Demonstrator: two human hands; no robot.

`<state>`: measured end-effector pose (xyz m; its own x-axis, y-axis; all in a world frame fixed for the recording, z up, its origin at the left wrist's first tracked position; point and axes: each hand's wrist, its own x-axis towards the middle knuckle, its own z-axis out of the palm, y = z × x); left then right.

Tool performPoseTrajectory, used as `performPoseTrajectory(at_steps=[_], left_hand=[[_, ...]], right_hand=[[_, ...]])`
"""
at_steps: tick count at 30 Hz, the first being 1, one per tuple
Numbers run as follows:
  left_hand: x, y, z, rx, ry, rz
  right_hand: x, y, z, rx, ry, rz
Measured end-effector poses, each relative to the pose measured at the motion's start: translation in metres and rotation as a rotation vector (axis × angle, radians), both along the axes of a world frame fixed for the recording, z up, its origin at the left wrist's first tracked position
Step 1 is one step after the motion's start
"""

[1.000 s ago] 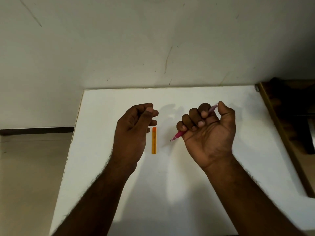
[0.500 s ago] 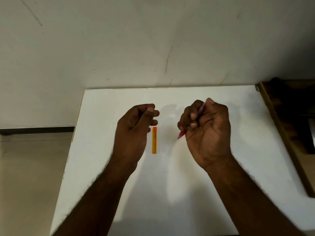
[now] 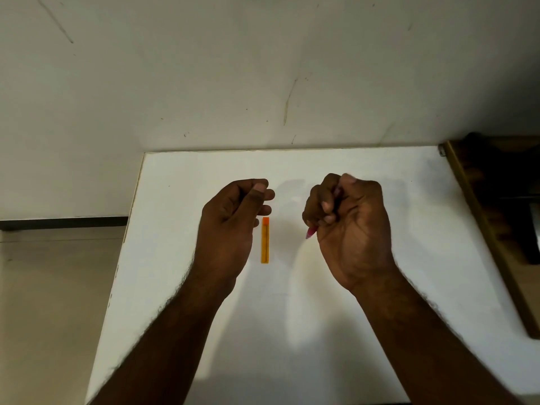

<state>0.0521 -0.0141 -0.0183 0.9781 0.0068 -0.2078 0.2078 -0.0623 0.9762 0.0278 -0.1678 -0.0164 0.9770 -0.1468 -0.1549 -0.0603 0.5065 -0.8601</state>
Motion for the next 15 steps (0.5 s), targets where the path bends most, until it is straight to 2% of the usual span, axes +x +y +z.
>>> performPoseTrajectory(at_steps=[2,5,15], left_hand=[[-0.0002,-0.0002,0.0004,0.003,-0.001,0.000],[-0.0002,-0.0005,0.0010,0.007,-0.001,-0.003],[-0.0007,-0.0002,0.0003,0.010,-0.003,-0.014]], right_hand=[[-0.0001,0.0022,0.0005,-0.033,0.005,0.016],[0.0011,0.0040,0.0020,0.076,-0.028,0.006],[0.0008,0.0006,0.0041,0.142,0.010,-0.046]])
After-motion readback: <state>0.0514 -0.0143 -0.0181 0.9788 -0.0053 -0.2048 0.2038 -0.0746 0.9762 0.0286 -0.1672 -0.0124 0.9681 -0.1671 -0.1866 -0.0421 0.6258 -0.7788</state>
